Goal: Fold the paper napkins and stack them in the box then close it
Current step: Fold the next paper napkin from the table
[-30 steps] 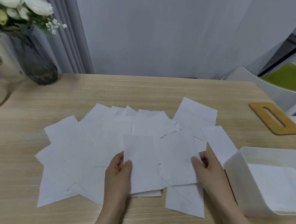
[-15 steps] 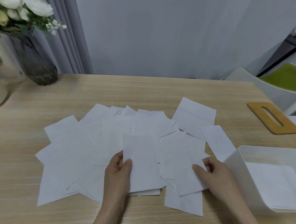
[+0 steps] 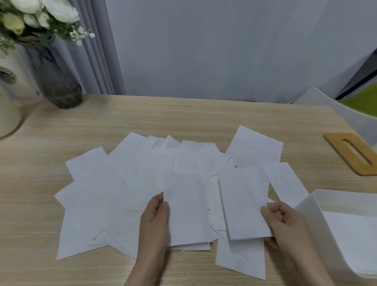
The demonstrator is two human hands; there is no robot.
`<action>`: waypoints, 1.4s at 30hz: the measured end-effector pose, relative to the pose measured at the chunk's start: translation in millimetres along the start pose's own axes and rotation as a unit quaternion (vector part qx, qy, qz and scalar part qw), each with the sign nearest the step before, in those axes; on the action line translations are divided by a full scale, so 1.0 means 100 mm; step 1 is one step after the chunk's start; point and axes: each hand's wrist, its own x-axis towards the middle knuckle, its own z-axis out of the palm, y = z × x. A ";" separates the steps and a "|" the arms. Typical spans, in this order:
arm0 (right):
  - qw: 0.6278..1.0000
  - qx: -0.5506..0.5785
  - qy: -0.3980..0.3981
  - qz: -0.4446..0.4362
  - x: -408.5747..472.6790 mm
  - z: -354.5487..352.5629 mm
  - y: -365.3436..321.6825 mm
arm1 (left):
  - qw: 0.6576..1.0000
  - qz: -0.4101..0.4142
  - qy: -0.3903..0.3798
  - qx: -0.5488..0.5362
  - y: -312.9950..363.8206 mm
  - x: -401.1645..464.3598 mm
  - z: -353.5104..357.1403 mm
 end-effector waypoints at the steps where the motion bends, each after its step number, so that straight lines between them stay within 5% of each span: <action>1: 1.000 0.018 -0.007 0.008 -0.02 0.04 -0.02 | 1.000 -0.001 -0.001 -0.002 0.00 0.00 0.00; 12: 0.993 0.030 -0.114 0.002 -0.25 0.73 -0.15 | 1.000 -0.012 -0.002 -0.008 0.02 0.01 -0.01; 42: 0.993 -0.030 -0.094 -0.059 -0.22 0.83 -0.04 | 1.000 -0.002 -0.018 -0.016 0.09 -0.08 -0.01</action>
